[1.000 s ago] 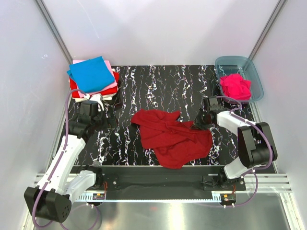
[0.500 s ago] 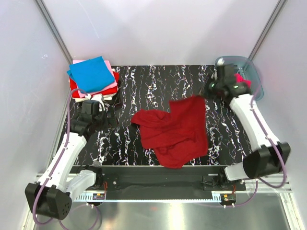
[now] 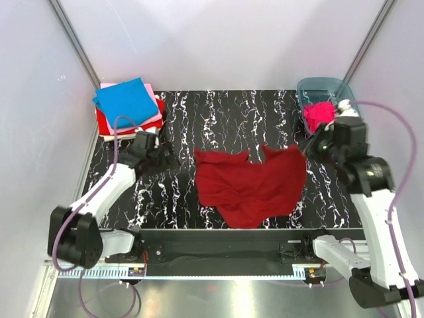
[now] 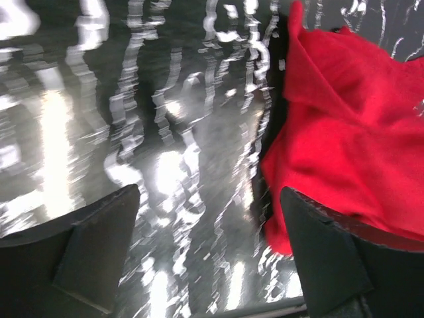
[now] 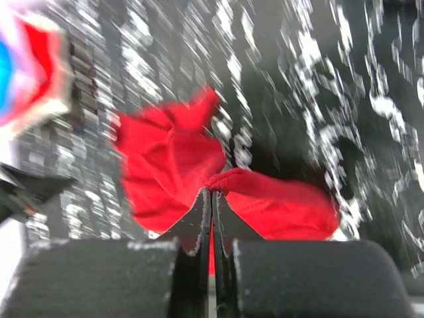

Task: Fold and stack the t-shirts
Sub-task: Flatten the tshirt out

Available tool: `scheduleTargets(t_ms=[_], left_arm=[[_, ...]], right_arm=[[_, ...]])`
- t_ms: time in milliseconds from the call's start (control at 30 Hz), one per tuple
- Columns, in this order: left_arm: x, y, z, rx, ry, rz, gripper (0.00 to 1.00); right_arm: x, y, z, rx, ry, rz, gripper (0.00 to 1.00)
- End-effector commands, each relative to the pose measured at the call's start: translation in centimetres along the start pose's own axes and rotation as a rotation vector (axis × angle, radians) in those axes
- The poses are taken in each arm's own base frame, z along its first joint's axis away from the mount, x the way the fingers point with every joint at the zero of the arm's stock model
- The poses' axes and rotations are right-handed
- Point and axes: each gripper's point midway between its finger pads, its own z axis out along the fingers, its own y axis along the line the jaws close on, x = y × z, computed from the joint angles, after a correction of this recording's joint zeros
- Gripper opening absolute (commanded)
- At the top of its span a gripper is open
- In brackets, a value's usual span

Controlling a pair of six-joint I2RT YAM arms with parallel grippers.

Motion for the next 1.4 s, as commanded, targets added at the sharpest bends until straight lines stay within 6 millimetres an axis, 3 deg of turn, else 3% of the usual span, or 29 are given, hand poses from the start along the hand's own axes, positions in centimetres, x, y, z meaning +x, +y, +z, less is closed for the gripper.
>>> scheduleTargets(t_ms=[0, 133, 333, 700, 767, 1000, 1367], left_arm=[[-0.8, -5.2, 3.0, 0.141, -0.057, 0.020, 0.90], [-0.5, -7.5, 5.8, 0.123, -0.050, 0.121, 0.88], [-1.7, -8.0, 8.7, 0.079, -0.063, 0.166, 0.89], [-4.9, -10.0, 9.2, 0.086, -0.130, 0.087, 0.93], [-4.6, -9.3, 10.1, 0.042, -0.109, 0.063, 0.91], [-5.6, -7.8, 10.3, 0.047, -0.142, -0.082, 0.89], [-4.2, -8.3, 13.6, 0.056, -0.049, -0.087, 0.74]], right_arm=[[2.8, -1.9, 2.6, 0.066, 0.091, -0.004, 0.00], [3.2, -2.4, 2.8, 0.083, 0.098, -0.024, 0.00], [3.7, -3.3, 2.9, 0.110, 0.107, -0.052, 0.00], [6.1, -3.7, 4.6, 0.093, 0.173, -0.046, 0.00], [6.3, -3.8, 4.7, 0.095, 0.183, -0.048, 0.00], [6.8, -4.1, 4.8, 0.098, 0.194, -0.059, 0.00], [8.0, -4.3, 5.6, 0.084, 0.229, -0.055, 0.00]])
